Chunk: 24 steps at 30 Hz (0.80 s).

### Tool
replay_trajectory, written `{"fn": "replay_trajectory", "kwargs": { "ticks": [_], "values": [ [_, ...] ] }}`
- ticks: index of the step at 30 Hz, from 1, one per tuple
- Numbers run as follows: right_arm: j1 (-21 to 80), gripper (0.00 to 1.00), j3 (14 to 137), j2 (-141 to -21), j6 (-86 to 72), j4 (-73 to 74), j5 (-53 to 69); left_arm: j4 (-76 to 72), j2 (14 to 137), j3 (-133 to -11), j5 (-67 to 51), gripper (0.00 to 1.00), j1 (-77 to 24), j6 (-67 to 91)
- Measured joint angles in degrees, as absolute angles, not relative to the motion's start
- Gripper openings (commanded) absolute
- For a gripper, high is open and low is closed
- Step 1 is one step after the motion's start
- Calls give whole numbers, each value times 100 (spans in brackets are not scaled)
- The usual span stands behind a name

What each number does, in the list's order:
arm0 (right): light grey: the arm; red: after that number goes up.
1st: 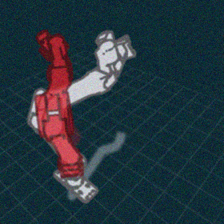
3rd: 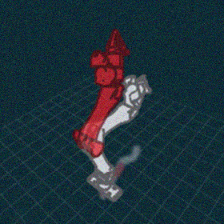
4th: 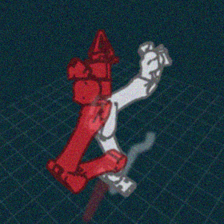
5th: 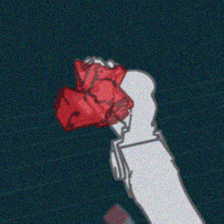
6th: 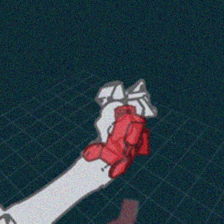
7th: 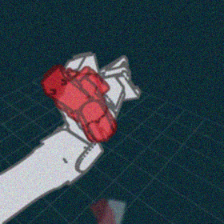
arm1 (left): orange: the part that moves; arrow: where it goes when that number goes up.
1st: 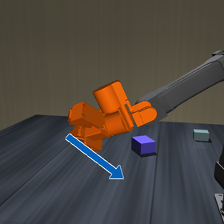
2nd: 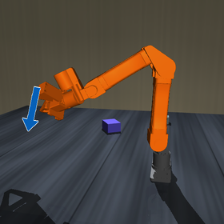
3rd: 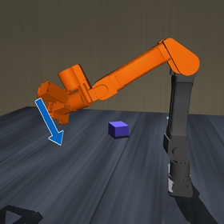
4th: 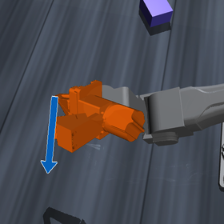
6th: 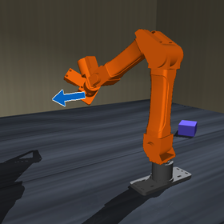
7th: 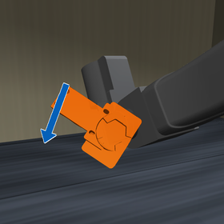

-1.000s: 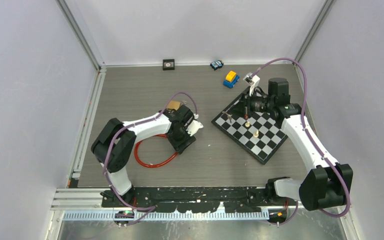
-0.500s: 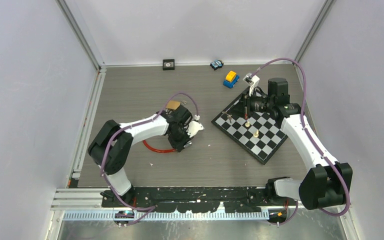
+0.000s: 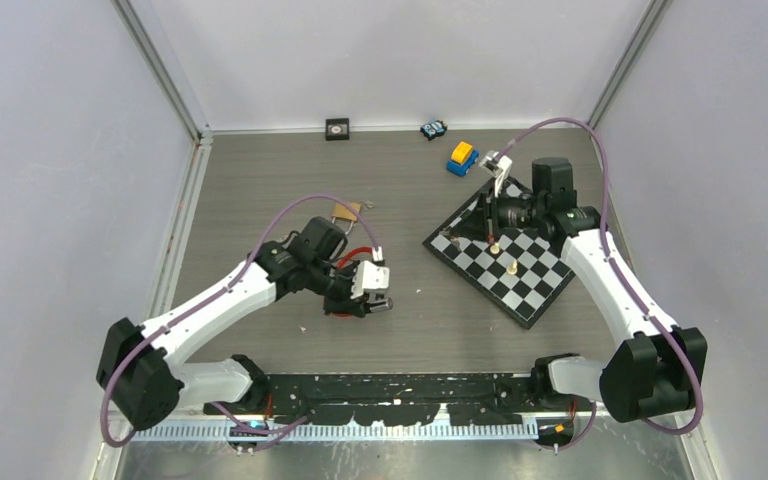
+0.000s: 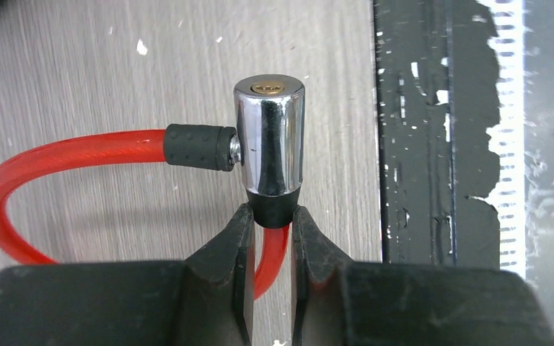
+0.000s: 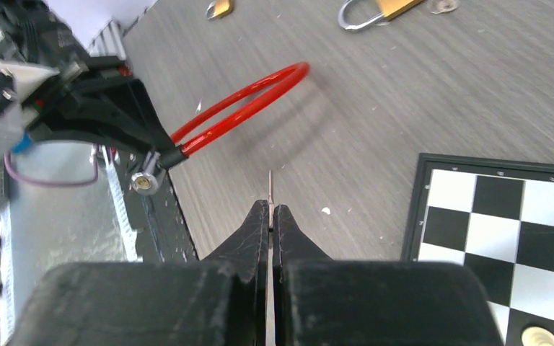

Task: Unlock with the key

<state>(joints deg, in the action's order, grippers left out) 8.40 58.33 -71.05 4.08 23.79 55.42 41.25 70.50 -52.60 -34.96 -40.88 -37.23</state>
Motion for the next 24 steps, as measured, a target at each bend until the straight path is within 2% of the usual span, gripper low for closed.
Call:
{"fn": "replay_trajectory", "kwargs": {
  "ticks": [4, 12, 24],
  "values": [
    [1330, 1, 6040, -7017, 947, 2987, 5572, 4338, 6729, -5216, -4058, 0, -4075, -4285],
    [2329, 1, 6840, -6965, 2073, 4292, 5443, 4722, 7076, -5271, -4886, 0, -3892, -5304],
    [3312, 1, 6943, -6810, 2836, 4939, 4556, 4602, 7470, -5454, -5865, 0, -3398, -5417]
  ]
}}
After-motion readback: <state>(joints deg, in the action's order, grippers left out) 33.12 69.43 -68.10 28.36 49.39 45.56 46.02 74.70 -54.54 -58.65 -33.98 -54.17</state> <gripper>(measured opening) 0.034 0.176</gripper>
